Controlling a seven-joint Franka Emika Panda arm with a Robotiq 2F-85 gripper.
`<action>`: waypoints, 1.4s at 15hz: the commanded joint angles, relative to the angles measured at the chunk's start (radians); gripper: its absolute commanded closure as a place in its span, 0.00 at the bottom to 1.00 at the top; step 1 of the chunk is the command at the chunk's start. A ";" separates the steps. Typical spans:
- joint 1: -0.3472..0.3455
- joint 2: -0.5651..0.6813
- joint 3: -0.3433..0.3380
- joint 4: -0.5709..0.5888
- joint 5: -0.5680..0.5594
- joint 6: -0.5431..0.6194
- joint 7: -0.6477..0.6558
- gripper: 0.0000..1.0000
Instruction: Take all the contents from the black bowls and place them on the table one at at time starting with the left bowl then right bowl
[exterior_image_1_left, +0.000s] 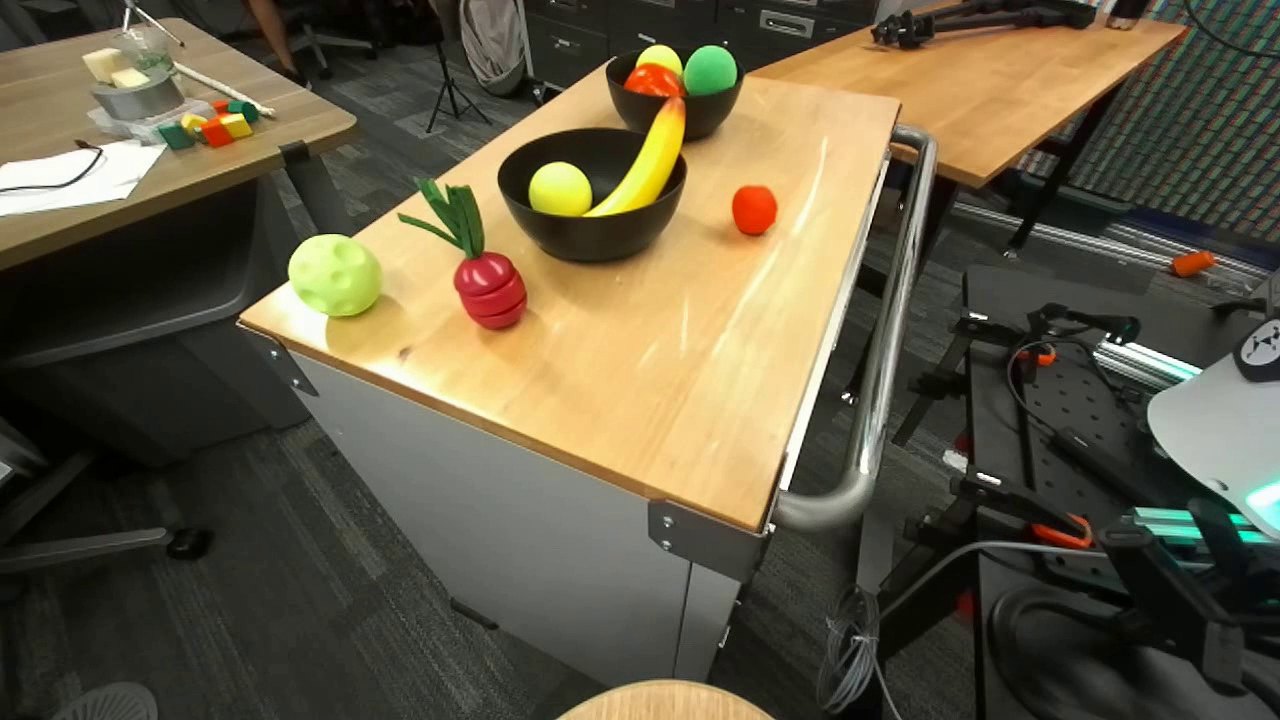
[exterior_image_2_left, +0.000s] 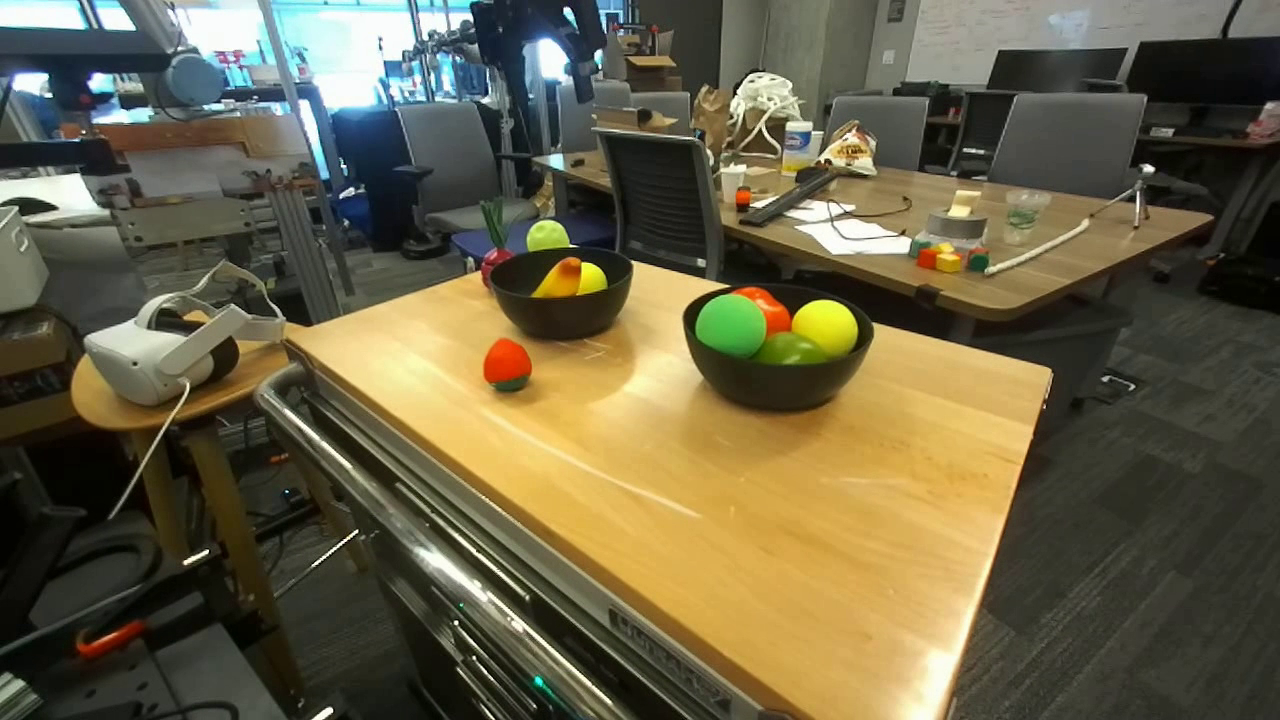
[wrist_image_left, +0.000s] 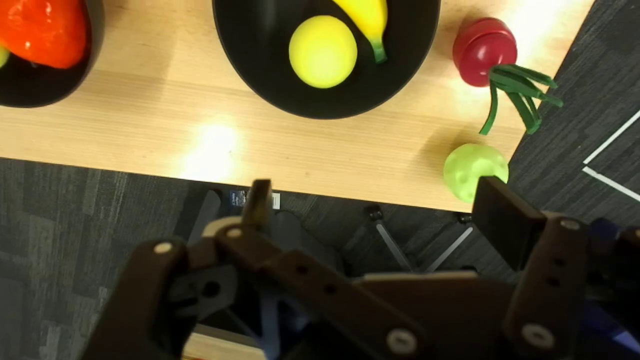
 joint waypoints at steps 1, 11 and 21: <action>0.003 0.025 0.007 -0.011 0.052 -0.001 -0.025 0.00; -0.040 0.071 -0.015 -0.126 0.180 0.032 -0.089 0.00; -0.046 0.193 -0.033 -0.158 0.157 0.183 -0.053 0.03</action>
